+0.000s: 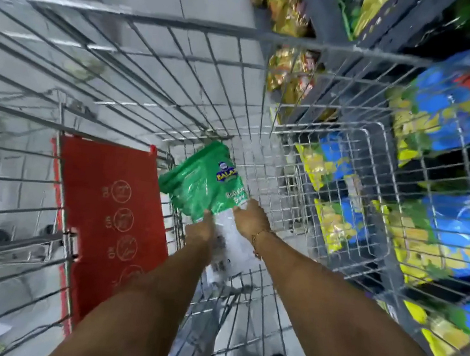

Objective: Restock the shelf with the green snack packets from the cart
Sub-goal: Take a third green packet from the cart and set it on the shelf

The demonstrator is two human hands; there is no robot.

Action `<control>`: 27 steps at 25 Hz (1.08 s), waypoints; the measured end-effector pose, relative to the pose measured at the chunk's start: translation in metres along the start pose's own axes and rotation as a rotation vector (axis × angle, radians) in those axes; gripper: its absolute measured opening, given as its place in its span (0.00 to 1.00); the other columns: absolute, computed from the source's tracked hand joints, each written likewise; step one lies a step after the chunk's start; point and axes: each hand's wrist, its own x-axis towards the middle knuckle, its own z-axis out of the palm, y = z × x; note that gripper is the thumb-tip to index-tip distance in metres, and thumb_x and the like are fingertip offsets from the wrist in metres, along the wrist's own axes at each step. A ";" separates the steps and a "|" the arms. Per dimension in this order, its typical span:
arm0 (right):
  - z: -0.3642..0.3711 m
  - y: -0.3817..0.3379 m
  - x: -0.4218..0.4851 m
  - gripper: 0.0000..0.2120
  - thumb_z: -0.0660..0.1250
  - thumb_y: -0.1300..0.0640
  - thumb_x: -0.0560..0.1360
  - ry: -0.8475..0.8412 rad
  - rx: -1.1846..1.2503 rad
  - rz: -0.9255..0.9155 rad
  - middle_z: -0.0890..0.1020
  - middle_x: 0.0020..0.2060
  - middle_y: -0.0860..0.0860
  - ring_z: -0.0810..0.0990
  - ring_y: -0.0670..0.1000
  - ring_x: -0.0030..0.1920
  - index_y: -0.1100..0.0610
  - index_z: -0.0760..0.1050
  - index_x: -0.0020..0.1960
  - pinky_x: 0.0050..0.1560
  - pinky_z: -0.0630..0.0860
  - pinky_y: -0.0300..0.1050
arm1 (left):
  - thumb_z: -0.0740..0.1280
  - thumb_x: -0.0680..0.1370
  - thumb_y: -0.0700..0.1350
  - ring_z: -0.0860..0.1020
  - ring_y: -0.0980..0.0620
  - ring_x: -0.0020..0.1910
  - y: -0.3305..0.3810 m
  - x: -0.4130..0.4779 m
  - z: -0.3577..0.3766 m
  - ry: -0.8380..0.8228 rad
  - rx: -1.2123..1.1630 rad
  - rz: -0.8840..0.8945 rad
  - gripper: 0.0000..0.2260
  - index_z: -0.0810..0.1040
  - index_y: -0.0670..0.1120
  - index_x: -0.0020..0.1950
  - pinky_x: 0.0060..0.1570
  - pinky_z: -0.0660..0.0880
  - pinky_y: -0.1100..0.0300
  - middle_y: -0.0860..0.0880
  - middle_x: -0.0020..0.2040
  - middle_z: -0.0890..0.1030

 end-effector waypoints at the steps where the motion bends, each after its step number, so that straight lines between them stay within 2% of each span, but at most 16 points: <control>1: -0.004 0.002 -0.005 0.18 0.60 0.55 0.75 0.021 0.006 -0.004 0.76 0.61 0.65 0.74 0.64 0.61 0.64 0.67 0.61 0.59 0.72 0.51 | 0.59 0.76 0.58 0.78 0.38 0.56 0.000 -0.007 0.001 0.034 0.003 0.012 0.30 0.69 0.34 0.65 0.52 0.76 0.51 0.35 0.59 0.77; 3: -0.020 0.002 -0.020 0.17 0.59 0.59 0.76 0.073 0.054 -0.010 0.76 0.60 0.66 0.74 0.64 0.61 0.67 0.67 0.61 0.58 0.72 0.50 | 0.62 0.74 0.60 0.75 0.35 0.60 0.005 -0.031 0.006 0.045 -0.003 0.071 0.34 0.64 0.34 0.68 0.59 0.74 0.46 0.33 0.64 0.73; 4: -0.034 0.003 -0.031 0.17 0.59 0.60 0.76 0.114 0.103 -0.016 0.76 0.61 0.66 0.74 0.64 0.61 0.67 0.67 0.61 0.57 0.72 0.49 | 0.62 0.74 0.60 0.74 0.37 0.62 0.009 -0.051 0.012 0.027 -0.016 0.132 0.34 0.61 0.36 0.69 0.60 0.73 0.48 0.35 0.66 0.71; 7: -0.084 0.003 -0.072 0.16 0.58 0.60 0.75 0.262 0.248 -0.079 0.77 0.60 0.65 0.75 0.63 0.59 0.65 0.69 0.60 0.55 0.72 0.49 | 0.62 0.76 0.56 0.75 0.46 0.55 0.029 -0.121 0.031 -0.025 -0.038 0.411 0.30 0.60 0.40 0.70 0.52 0.73 0.54 0.45 0.64 0.71; 9: -0.122 0.007 -0.114 0.15 0.58 0.59 0.76 0.392 0.342 -0.156 0.77 0.59 0.65 0.75 0.64 0.59 0.64 0.69 0.60 0.55 0.71 0.49 | 0.62 0.76 0.55 0.73 0.43 0.61 0.034 -0.170 0.045 -0.062 -0.034 0.622 0.28 0.60 0.40 0.70 0.61 0.71 0.51 0.41 0.68 0.70; 10: -0.141 0.012 -0.141 0.15 0.58 0.58 0.76 0.472 0.392 -0.206 0.77 0.59 0.65 0.74 0.64 0.59 0.63 0.69 0.60 0.55 0.71 0.50 | 0.62 0.76 0.55 0.71 0.41 0.63 0.034 -0.200 0.051 -0.073 -0.018 0.720 0.27 0.61 0.39 0.69 0.63 0.69 0.51 0.39 0.68 0.70; 12: -0.173 0.028 -0.198 0.15 0.57 0.58 0.76 0.645 0.520 -0.352 0.77 0.59 0.65 0.75 0.63 0.59 0.63 0.69 0.60 0.57 0.71 0.52 | 0.62 0.77 0.53 0.72 0.41 0.62 0.024 -0.259 0.062 -0.097 0.009 0.908 0.24 0.65 0.38 0.65 0.60 0.68 0.52 0.37 0.65 0.72; 15: -0.208 0.078 -0.285 0.13 0.57 0.58 0.77 0.915 0.771 -0.505 0.79 0.54 0.63 0.77 0.58 0.54 0.62 0.70 0.58 0.51 0.69 0.49 | 0.63 0.77 0.48 0.73 0.50 0.56 -0.018 -0.352 0.081 -0.224 -0.028 1.236 0.20 0.66 0.37 0.62 0.58 0.68 0.60 0.41 0.57 0.74; 16: -0.214 0.100 -0.313 0.10 0.57 0.57 0.77 0.987 0.866 -0.540 0.80 0.48 0.61 0.77 0.54 0.49 0.61 0.71 0.55 0.47 0.68 0.47 | 0.63 0.77 0.46 0.71 0.56 0.53 -0.040 -0.380 0.087 -0.281 -0.051 1.336 0.19 0.66 0.36 0.62 0.58 0.67 0.66 0.44 0.55 0.73; 18: -0.221 0.153 -0.368 0.05 0.55 0.56 0.79 1.124 1.033 -0.653 0.77 0.37 0.50 0.75 0.41 0.39 0.54 0.70 0.48 0.43 0.68 0.40 | 0.63 0.76 0.44 0.68 0.62 0.49 -0.095 -0.426 0.102 -0.406 -0.088 1.518 0.19 0.66 0.34 0.61 0.54 0.66 0.77 0.48 0.52 0.70; 19: -0.222 0.177 -0.392 0.05 0.54 0.57 0.79 1.195 1.086 -0.708 0.75 0.39 0.44 0.73 0.36 0.38 0.51 0.69 0.49 0.44 0.69 0.33 | 0.62 0.75 0.42 0.68 0.64 0.47 -0.122 -0.440 0.109 -0.484 -0.102 1.584 0.19 0.65 0.32 0.61 0.52 0.64 0.81 0.50 0.50 0.70; 21: -0.224 0.247 -0.435 0.08 0.53 0.57 0.79 1.352 1.165 -0.743 0.72 0.48 0.36 0.71 0.31 0.46 0.47 0.63 0.57 0.49 0.64 0.21 | 0.61 0.75 0.44 0.70 0.70 0.44 -0.192 -0.474 0.133 -0.726 -0.080 1.653 0.20 0.65 0.31 0.60 0.50 0.63 0.83 0.52 0.48 0.70; 23: -0.225 0.321 -0.471 0.10 0.52 0.54 0.79 1.503 1.264 -0.694 0.68 0.51 0.33 0.68 0.22 0.47 0.42 0.59 0.58 0.49 0.60 0.15 | 0.59 0.73 0.50 0.70 0.76 0.47 -0.263 -0.505 0.156 -0.984 0.009 1.679 0.22 0.64 0.36 0.60 0.50 0.65 0.81 0.50 0.49 0.70; 25: -0.226 0.382 -0.492 0.06 0.53 0.49 0.77 1.686 1.316 -0.646 0.72 0.51 0.36 0.71 0.26 0.49 0.40 0.65 0.53 0.51 0.65 0.20 | 0.59 0.72 0.51 0.70 0.75 0.48 -0.315 -0.530 0.177 -1.195 0.114 1.682 0.19 0.64 0.43 0.58 0.51 0.65 0.80 0.51 0.50 0.71; 27: -0.236 0.442 -0.514 0.07 0.53 0.49 0.77 1.873 1.329 -0.558 0.76 0.49 0.40 0.74 0.33 0.47 0.44 0.67 0.52 0.49 0.68 0.24 | 0.60 0.71 0.54 0.72 0.71 0.51 -0.365 -0.556 0.207 -1.361 0.258 1.620 0.16 0.65 0.51 0.56 0.54 0.67 0.76 0.53 0.52 0.73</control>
